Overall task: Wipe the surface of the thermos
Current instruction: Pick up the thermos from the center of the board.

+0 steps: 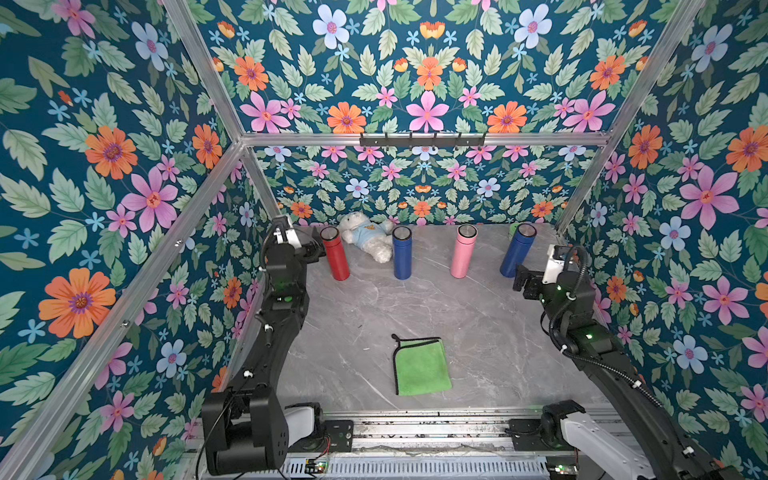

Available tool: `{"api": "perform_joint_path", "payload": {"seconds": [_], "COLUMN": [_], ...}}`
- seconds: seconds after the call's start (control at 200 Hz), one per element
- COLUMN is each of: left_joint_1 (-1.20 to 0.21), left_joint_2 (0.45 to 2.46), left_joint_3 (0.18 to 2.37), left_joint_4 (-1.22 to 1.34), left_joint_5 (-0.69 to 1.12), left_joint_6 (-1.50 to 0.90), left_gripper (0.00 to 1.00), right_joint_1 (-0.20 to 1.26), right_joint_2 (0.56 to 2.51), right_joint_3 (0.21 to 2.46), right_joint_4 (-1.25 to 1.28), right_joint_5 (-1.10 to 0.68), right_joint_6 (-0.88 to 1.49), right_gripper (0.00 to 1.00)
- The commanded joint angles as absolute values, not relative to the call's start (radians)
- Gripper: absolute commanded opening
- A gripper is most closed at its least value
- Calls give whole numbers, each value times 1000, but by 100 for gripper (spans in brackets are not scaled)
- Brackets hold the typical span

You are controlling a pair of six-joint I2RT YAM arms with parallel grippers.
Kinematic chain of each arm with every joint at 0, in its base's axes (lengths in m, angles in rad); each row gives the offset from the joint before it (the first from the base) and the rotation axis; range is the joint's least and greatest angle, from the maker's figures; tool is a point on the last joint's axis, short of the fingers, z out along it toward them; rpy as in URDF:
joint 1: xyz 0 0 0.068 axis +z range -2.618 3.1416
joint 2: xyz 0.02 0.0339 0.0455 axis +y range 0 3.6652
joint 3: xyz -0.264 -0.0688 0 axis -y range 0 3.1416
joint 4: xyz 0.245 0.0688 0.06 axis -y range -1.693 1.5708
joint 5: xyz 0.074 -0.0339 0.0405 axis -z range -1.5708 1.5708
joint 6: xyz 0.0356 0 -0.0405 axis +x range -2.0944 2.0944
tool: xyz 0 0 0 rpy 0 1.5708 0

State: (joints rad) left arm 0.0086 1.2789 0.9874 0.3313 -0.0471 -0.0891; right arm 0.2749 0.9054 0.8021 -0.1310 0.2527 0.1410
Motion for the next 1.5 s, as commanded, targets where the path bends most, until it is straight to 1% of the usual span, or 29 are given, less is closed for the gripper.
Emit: {"api": "perform_joint_path", "payload": {"seconds": [0.0, 0.1, 0.19, 0.365, 0.47, 0.61, 0.77, 0.98, 1.2, 1.295, 1.495], "left_joint_1": [7, 5, -1, -17, -27, -47, -64, -70, -70, -71, -71], "left_joint_2": [1369, 1475, 1569, 1763, 1842, 1882, 1918, 1975, 1987, 1987, 1963], "left_joint_3": [1166, 1330, 1458, 1699, 1765, 1781, 1815, 1866, 1843, 1831, 1794], "left_joint_4": [87, -29, -128, -368, -446, -473, -520, -598, -609, -608, -600], "left_joint_5": [46, 105, 135, 103, 84, 97, 102, 88, 64, 67, 84], "left_joint_6": [-101, -88, -78, -60, -51, -42, -32, -23, -18, -18, -18], "left_gripper": [99, 99, 99, 99, 99, 98, 96, 93, 88, 84, 71], "right_joint_1": [386, 519, 621, 788, 874, 961, 1006, 1020, 1022, 1021, 1023], "right_joint_2": [964, 1046, 1119, 1238, 1297, 1350, 1385, 1400, 1405, 1413, 1418], "right_joint_3": [872, 944, 995, 1078, 1121, 1147, 1134, 1121, 1124, 1122, 1123], "right_joint_4": [-345, -427, -481, -556, -600, -638, -644, -653, -666, -670, -679], "right_joint_5": [336, 372, 366, 328, 320, 311, 281, 275, 275, 279, 273], "right_joint_6": [182, 218, 262, 351, 390, 434, 482, 511, 509, 511, 522], "right_gripper": [99, 99, 99, 99, 99, 99, 99, 99, 99, 99, 99]}}
